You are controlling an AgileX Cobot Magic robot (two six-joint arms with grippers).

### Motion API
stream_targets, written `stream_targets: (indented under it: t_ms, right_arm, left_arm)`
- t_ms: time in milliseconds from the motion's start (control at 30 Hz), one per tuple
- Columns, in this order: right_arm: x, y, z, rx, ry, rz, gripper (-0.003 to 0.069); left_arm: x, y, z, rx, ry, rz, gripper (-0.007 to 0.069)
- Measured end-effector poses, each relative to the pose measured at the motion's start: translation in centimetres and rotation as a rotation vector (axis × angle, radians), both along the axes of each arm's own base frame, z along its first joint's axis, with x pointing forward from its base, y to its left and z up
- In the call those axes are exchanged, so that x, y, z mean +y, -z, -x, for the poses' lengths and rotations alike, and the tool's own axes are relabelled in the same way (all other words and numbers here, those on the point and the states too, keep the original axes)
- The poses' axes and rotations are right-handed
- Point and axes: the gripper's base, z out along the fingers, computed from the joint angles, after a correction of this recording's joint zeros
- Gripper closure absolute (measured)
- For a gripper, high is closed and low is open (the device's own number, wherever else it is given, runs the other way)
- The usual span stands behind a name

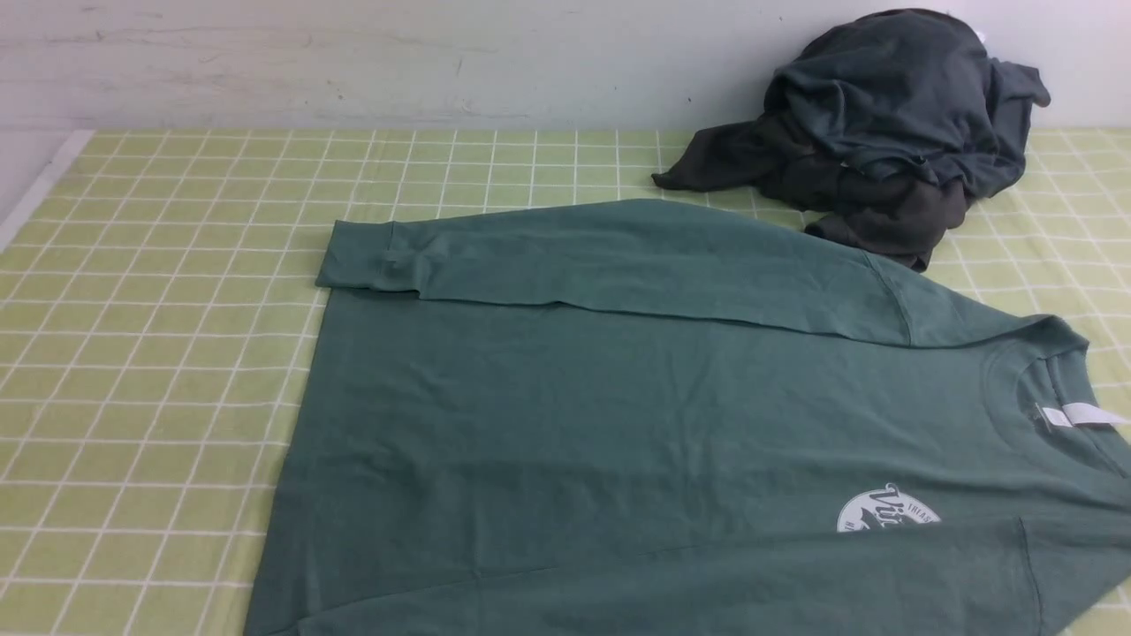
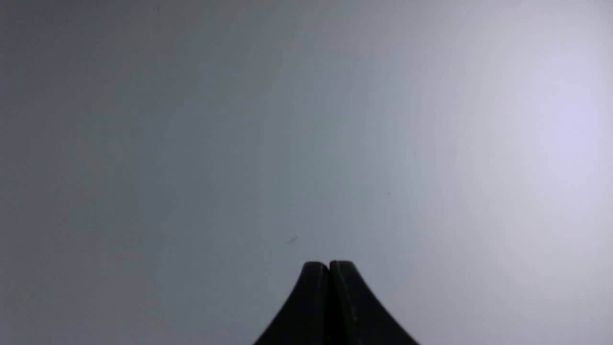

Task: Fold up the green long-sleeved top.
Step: Use the left arm to clamp the cuff closest to it

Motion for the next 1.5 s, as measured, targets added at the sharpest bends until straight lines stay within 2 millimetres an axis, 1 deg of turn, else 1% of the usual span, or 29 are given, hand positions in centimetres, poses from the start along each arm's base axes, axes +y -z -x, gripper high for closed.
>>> stream_targets:
  t_ms: [33,67,100,133,167,233,267,300,333,400,433,467,500,533,567,600,633,667,733,767,800,833,900,967,1067,1167,1300,1367,1500]
  right_arm:
    - [0.0,-0.4,-0.8,0.058,0.012,0.033,0.0673]
    - [0.1,-0.5,-1.0,0.072,0.015,0.04,0.0673]
    - [0.0,-0.7,-2.4,0.184,0.037,0.074,0.0673]
    - [-0.2,-0.5,-3.4,0.28,0.057,0.099,0.0673]
    - [-0.4,-0.1,-4.7,0.408,0.084,0.124,0.0673]
    - [-0.9,0.6,-6.2,0.602,0.119,0.111,0.0673]
    - [-1.2,1.0,-6.8,0.721,0.135,0.075,0.0673]
    - [-1.2,1.1,-6.9,0.739,0.138,0.069,0.0673]
    - [-1.3,1.4,-7.6,0.876,0.144,0.032,0.0673]
    - [-1.1,2.0,-8.2,1.018,0.135,0.026,0.0673]
    - [-1.1,2.1,-8.3,1.034,0.132,0.029,0.0673]
    - [-0.5,3.3,-8.9,1.187,0.1,0.08,0.0673]
    - [-0.5,3.4,-9.0,1.203,0.099,0.075,0.0673]
    - [0.4,4.8,-9.4,1.333,0.035,0.146,0.0673]
    - [1.2,5.7,-9.7,1.414,-0.023,0.19,0.0673]
    - [1.3,5.9,-9.8,1.427,-0.027,0.183,0.0673]
    - [2.5,6.9,-10.3,1.502,-0.115,0.246,0.0673]
    - [3.0,7.4,-10.5,1.53,-0.151,0.261,0.0673]
    - [4.4,8.4,-11.2,1.563,-0.239,0.308,0.0673]
    - [4.6,8.5,-11.3,1.562,-0.251,0.322,0.0673]
    - [5.3,9.0,-11.9,1.56,-0.294,0.337,0.0673]
    - [5.8,9.3,-12.3,1.555,-0.317,0.339,0.0673]
    - [6.4,9.8,-12.9,1.559,-0.349,0.31,0.0673]
    - [6.8,10.2,-13.1,1.574,-0.374,0.284,0.0673]
    - [7.1,10.2,-13.2,1.568,-0.404,0.286,0.0673]
    - [7.2,10.2,-13.1,1.558,-0.423,0.295,0.0673]
    - [7.4,10.1,-13.2,1.547,-0.443,0.287,0.0673]
    - [7.4,10.1,-13.2,1.542,-0.451,0.288,0.0673]
    - [7.5,10.0,-13.2,1.539,-0.456,0.287,0.0673]
  left_arm:
    - [-0.1,-0.4,-1.1,0.057,0.005,-0.007,0.0627]
    - [-0.1,-0.4,-1.3,0.082,0.007,-0.01,0.0627]
    - [-0.3,-0.4,-3.1,0.181,0.015,-0.017,0.0627]
    - [-0.5,0.1,-4.6,0.291,0.027,-0.018,0.0627]
    - [-0.8,1.5,-6.5,0.482,0.051,-0.01,0.0627]
    - [-1.2,3.7,-8.4,0.706,0.085,0.026,0.0627]
    - [-1.6,5.5,-9.3,0.863,0.112,0.062,0.0627]
    - [-1.6,5.7,-9.4,0.888,0.117,0.067,0.0627]
    - [-2.1,8.0,-10.3,1.08,0.157,0.102,0.0627]
    - [-2.6,10.3,-11.0,1.263,0.202,0.113,0.0627]
    - [-2.7,10.5,-11.0,1.281,0.209,0.12,0.0627]
    - [-3.1,12.3,-11.6,1.415,0.254,0.113,0.0621]
    - [-3.1,12.5,-11.7,1.426,0.258,0.121,0.0621]
    - [-3.4,13.7,-12.1,1.498,0.292,0.109,0.0601]
    - [-3.4,14.4,-12.4,1.533,0.305,0.1,0.058]
    - [-3.5,14.4,-12.4,1.533,0.305,0.101,0.0575]
    - [-3.5,15.2,-12.7,1.566,0.311,0.092,0.0536]
    - [-3.5,15.4,-12.8,1.574,0.308,0.091,0.0514]
    - [-3.3,16.1,-13.1,1.592,0.296,0.079,0.0452]
    - [-3.3,16.2,-13.2,1.592,0.294,0.077,0.0445]
    - [-3.1,16.7,-13.3,1.593,0.279,0.055,0.0392]
    - [-3.0,17.0,-13.4,1.599,0.271,0.04,0.0363]
    - [-2.9,17.6,-13.4,1.61,0.26,0.023,0.0326]
    - [-2.8,18.1,-13.5,1.634,0.257,0.019,0.0309]
    - [-2.8,18.7,-13.6,1.664,0.24,0.047,0.0319]
    - [-2.8,19.2,-13.7,1.69,0.215,0.076,0.0358]
    - [-2.7,19.6,-13.8,1.706,0.196,0.074,0.0488]
    - [-2.7,19.6,-13.9,1.702,0.196,0.073,0.0572]
    - [-2.9,19.2,-14.1,1.698,0.224,0.072,0.062]
